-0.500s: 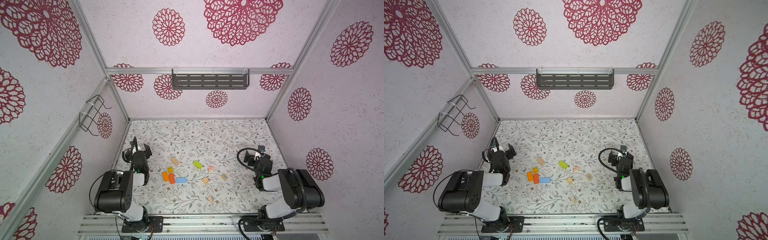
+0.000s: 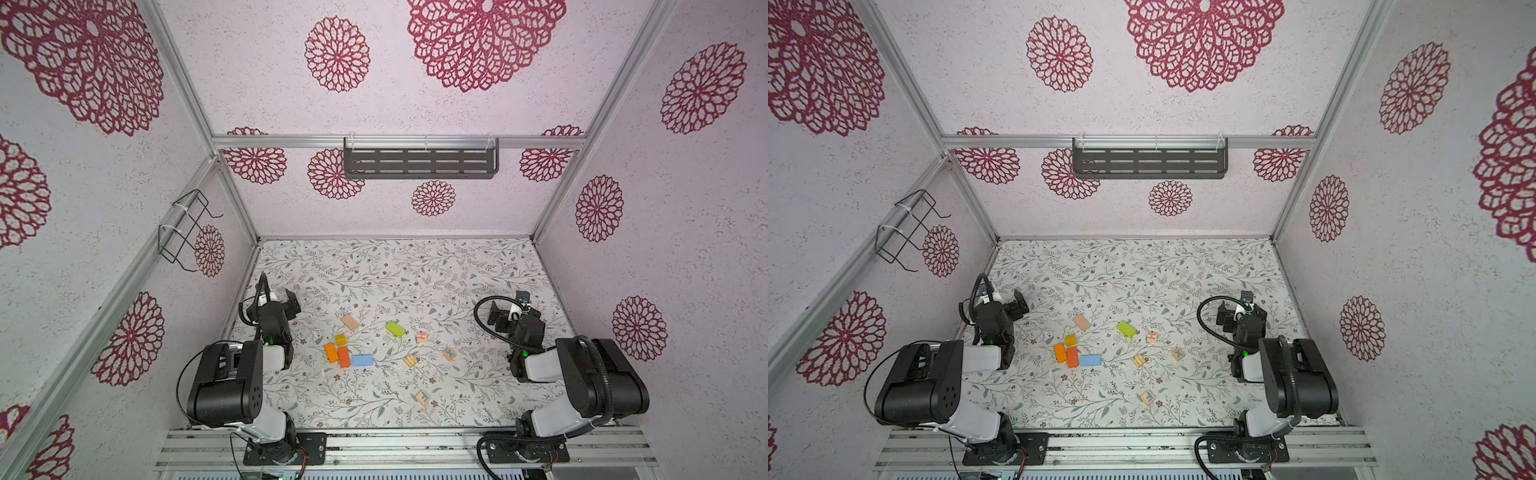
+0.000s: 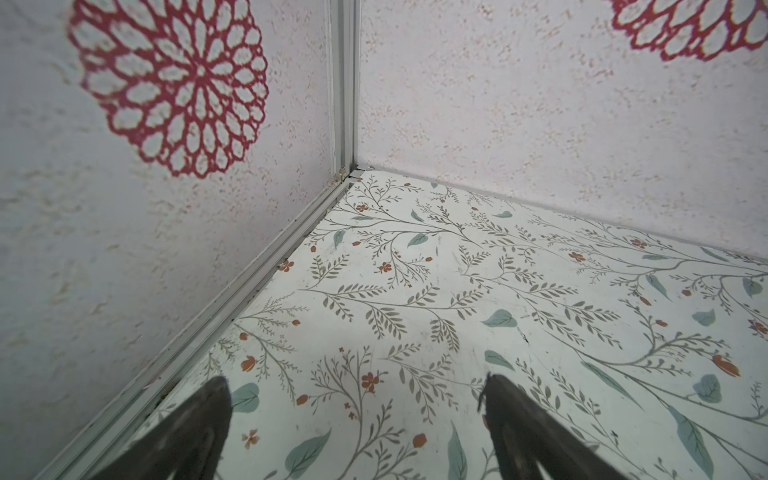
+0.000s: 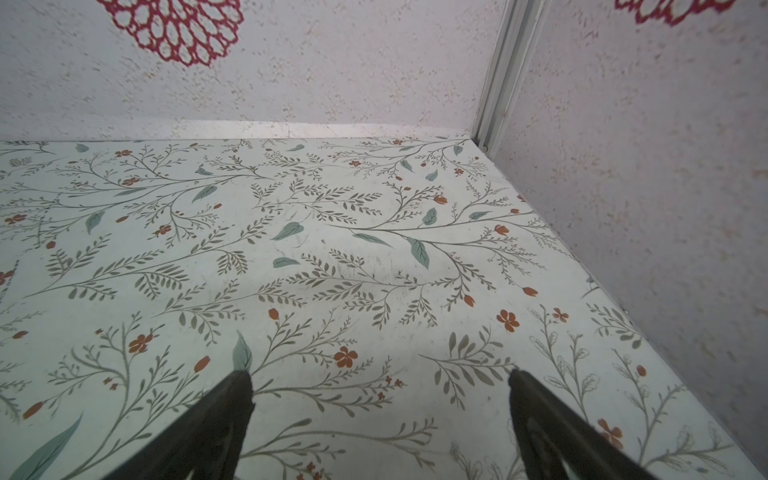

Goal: Build the wood block tower
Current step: 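Raise both arms from rest and move them toward the blocks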

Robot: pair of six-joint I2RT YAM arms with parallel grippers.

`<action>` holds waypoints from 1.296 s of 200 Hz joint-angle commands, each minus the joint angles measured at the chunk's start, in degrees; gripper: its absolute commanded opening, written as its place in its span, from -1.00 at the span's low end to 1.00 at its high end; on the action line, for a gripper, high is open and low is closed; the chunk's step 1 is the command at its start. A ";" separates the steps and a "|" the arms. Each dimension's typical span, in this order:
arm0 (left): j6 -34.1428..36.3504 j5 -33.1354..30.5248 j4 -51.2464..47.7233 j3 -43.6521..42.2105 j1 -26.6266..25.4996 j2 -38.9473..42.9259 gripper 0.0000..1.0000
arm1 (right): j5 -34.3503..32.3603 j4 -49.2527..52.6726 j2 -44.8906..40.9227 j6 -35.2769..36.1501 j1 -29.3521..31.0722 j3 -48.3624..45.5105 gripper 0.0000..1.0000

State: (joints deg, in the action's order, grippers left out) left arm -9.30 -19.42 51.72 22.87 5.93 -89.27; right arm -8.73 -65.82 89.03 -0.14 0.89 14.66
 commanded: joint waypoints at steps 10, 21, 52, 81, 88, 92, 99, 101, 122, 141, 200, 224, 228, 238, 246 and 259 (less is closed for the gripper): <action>0.07 1.20 -0.30 0.87 0.04 0.15 0.95 | 0.21 -1.68 -1.05 -1.18 -0.27 0.46 0.98; 0.07 1.31 -0.45 0.95 0.01 0.15 0.95 | 0.21 -1.59 -1.06 -1.20 -0.27 0.55 0.98; -0.02 1.23 -1.39 1.56 0.12 -0.11 0.95 | 0.30 -1.25 -1.01 -1.26 -0.36 0.73 0.98; -0.06 1.31 -1.37 1.48 0.11 0.07 0.95 | 0.65 -1.24 -1.05 -1.44 -0.53 0.74 0.98; -0.02 1.31 -1.33 1.40 0.10 0.07 0.95 | 0.73 -1.32 -1.07 -1.44 -0.53 0.74 0.98; -0.02 1.31 -1.34 1.46 0.11 0.14 0.95 | 0.73 -1.33 -1.06 -1.51 -0.56 0.65 0.98; -0.03 1.23 -1.05 1.29 0.07 0.15 0.95 | 0.73 -1.54 -1.15 -1.44 -0.53 0.56 0.98; 0.05 1.23 -1.02 1.16 0.03 0.22 0.95 | 0.67 -1.58 -1.15 -1.40 -0.53 0.51 0.98; 0.46 -0.20 -0.20 0.77 -0.65 0.41 0.95 | -3.00 -2.38 -2.65 -2.03 -0.21 -0.56 0.98; 0.70 -6.48 -2.50 1.67 -2.55 2.17 0.95 | -6.06 4.82 -9.55 -3.42 -0.09 -0.35 0.98; -1.83 -20.35 -44.78 22.09 -10.11 8.11 0.95 | -10.18 31.19 -20.95 -8.39 4.73 7.56 0.97; -7.92 -19.04 -59.23 30.37 -14.05 9.37 0.95 | -11.25 41.65 -24.56 -8.00 9.59 12.59 0.95; -9.10 -18.01 -61.26 31.46 -14.61 9.73 0.95 | -11.50 44.21 -24.83 -7.86 10.43 13.96 0.95; -12.11 -14.77 -65.39 33.89 -15.85 10.83 0.95 | -11.79 50.44 -25.30 -7.75 12.72 17.68 0.91; -14.50 -12.34 -68.84 35.37 -17.04 11.79 0.95 | -11.88 55.61 -25.46 -7.92 14.33 20.33 0.89; -17.38 -9.11 -73.07 37.19 -18.65 13.52 0.95 | -10.90 62.26 -25.78 -8.55 17.12 24.07 0.84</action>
State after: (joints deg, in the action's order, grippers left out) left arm -18.50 -34.00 -5.15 56.75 -10.41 -79.29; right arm -18.39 -19.62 65.23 -7.29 14.13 32.03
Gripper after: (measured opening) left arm 0.974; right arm 0.936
